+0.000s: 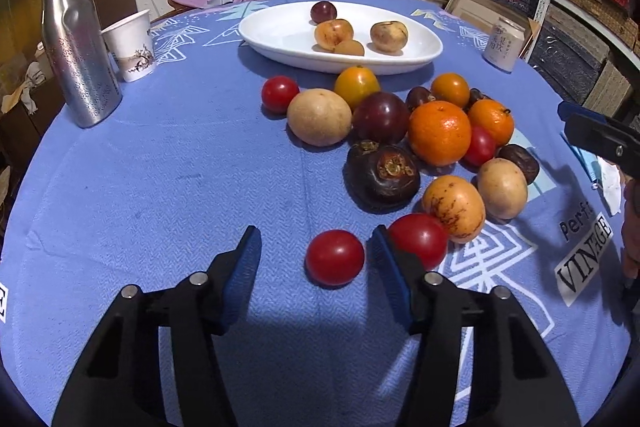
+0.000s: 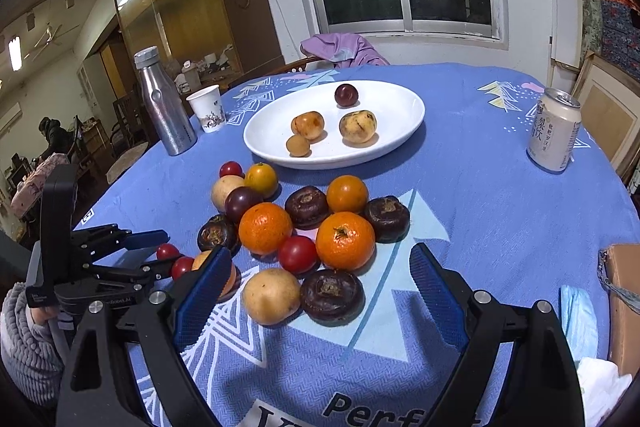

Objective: Organize fruits
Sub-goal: 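Grasp the small red tomato with the left tool while the right tool grasps a mangosteen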

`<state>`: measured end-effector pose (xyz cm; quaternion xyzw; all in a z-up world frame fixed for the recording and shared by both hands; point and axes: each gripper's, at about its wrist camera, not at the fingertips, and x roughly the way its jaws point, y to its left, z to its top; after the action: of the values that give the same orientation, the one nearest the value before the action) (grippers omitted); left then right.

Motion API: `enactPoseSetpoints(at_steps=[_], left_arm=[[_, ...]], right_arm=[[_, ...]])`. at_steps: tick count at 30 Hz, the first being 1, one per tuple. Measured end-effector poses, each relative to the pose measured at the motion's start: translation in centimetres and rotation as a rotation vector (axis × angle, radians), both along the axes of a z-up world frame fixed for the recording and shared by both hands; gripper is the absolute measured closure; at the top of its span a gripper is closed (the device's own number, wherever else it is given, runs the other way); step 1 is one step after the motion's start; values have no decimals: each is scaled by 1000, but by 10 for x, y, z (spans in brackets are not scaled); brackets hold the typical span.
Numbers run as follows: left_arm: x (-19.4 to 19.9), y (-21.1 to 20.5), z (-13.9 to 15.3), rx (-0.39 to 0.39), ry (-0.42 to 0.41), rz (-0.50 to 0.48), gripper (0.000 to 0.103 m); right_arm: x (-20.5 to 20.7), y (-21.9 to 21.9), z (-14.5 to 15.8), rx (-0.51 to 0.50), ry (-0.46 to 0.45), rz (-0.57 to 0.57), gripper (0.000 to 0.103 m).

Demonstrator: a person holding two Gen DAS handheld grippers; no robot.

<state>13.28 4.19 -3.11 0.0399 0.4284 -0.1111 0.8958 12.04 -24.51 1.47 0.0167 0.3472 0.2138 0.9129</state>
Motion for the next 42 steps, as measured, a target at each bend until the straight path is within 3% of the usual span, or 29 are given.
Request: enactPoseSetpoints(at_steps=[6,10,15,18,21,23,30,37,41,42], left_arm=[[-1,-5,0,12,-8,-14,54],[-2,-10,-1,25,-5,-32,76],[-3,-11,-1,30,-6,-33,77],[-3,-11,-1,34,-7,-33,77],[-3,-10,-1,31,-6,-32,77],[-3,-9,-1,28,-5,-30,77],[-3,-9,-1,34,-7,-28,77],[-2,-7,-1,27,-5,-26,77],[-1,-5,-2,22,-3,-11,77],[-1,-6,-2,29,-5,-12,77]], right_arm=[[3,-2,-8,-1,35,-1,11],[3,3,-20,-38,72,17,12],[2,16,-33,-123,73,35,22],[3,15,-34,-105,75,42,26],[4,10,-30,-68,77,46,47],[8,2,-26,-43,84,29,47],[8,10,-36,-121,86,24,48],[20,-2,-40,-43,164,16,49],[14,9,-41,-148,117,14,51],[13,12,-43,-160,114,22,56]])
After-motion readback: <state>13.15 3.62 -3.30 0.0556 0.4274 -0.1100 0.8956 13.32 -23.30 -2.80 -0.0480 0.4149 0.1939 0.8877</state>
